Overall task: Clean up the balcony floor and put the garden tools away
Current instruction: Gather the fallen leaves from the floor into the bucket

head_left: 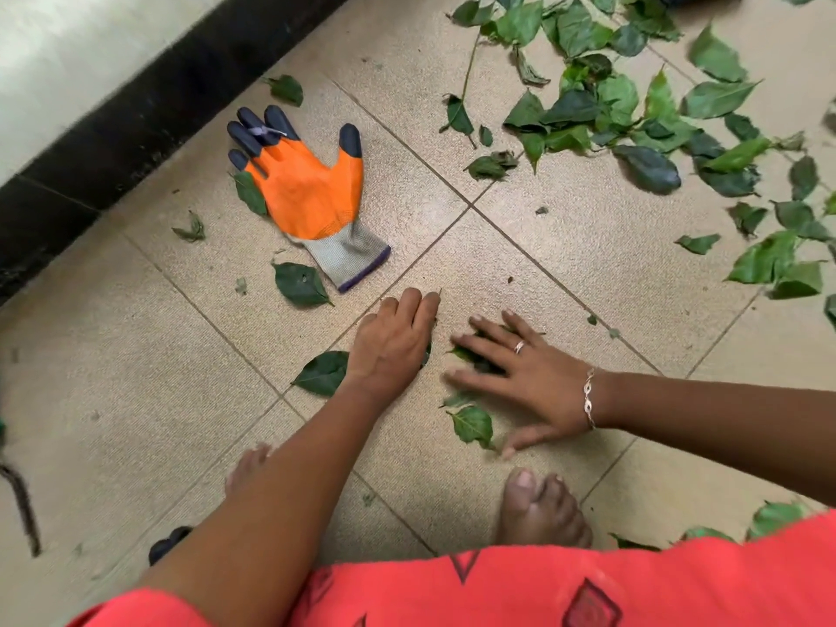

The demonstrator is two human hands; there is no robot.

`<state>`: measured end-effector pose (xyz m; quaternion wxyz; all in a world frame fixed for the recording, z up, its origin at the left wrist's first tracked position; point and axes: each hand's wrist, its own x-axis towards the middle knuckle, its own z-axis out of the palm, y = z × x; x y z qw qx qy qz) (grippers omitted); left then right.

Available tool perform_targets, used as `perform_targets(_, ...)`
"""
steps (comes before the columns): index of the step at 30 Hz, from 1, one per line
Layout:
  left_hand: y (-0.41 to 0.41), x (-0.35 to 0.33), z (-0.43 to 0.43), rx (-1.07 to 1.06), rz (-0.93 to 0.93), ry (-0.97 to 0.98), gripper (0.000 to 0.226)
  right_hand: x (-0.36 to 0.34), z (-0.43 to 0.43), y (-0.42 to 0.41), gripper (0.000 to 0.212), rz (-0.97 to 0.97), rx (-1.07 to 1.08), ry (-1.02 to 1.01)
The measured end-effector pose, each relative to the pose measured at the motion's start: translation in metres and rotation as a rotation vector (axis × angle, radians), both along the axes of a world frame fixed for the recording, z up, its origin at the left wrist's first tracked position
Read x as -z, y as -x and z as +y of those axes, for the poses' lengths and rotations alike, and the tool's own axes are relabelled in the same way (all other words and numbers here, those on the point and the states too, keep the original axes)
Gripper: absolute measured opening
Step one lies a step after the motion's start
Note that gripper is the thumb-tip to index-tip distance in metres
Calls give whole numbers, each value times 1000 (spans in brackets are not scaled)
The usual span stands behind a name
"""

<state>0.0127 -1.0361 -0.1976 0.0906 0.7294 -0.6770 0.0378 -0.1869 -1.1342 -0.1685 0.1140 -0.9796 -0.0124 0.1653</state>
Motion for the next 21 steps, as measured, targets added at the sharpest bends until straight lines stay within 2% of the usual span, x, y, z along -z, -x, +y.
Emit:
perform_targets(1, 0, 1, -1, 4, -12, -7, 24, 1, 8, 2, 83, 5, -50, 27)
perform_targets(4, -2, 1, -3, 6, 0, -56, 26, 6, 13, 3, 50, -116, -164, 12)
perform_targets(6, -3, 0, -5, 22, 17, -65, 30, 6, 4, 3, 45, -251, -213, -53)
perform_targets(8, -3, -3, -7, 46, 7, -78, 34, 0, -4, -4, 41, -301, -187, -110)
perform_targets(10, -3, -4, -10, 75, -2, -111, 36, -8, -11, -16, 28, -283, -31, -166)
perform_targets(12, -3, -10, -15, 88, 22, -161, 36, -16, -18, -31, 16, -298, 216, -230)
perform_targets(13, -2, -14, -17, 52, 84, -184, 35, -19, -24, -36, 18, -321, 374, -286)
perform_targets(15, 5, -26, -25, -122, 327, -231, 31, -26, -40, -42, 28, -322, 732, -421)
perform_targets(17, 16, -37, -37, -354, 697, -164, 22, -36, -50, -49, 30, -294, 1013, -538)
perform_targets(19, 30, -49, -51, -556, 1129, -105, 17, -43, -51, -60, 30, -384, 1159, -611)
perform_targets(21, 42, -58, -65, -783, 1628, -70, 15, -48, -43, -69, 33, -453, 1185, -612)
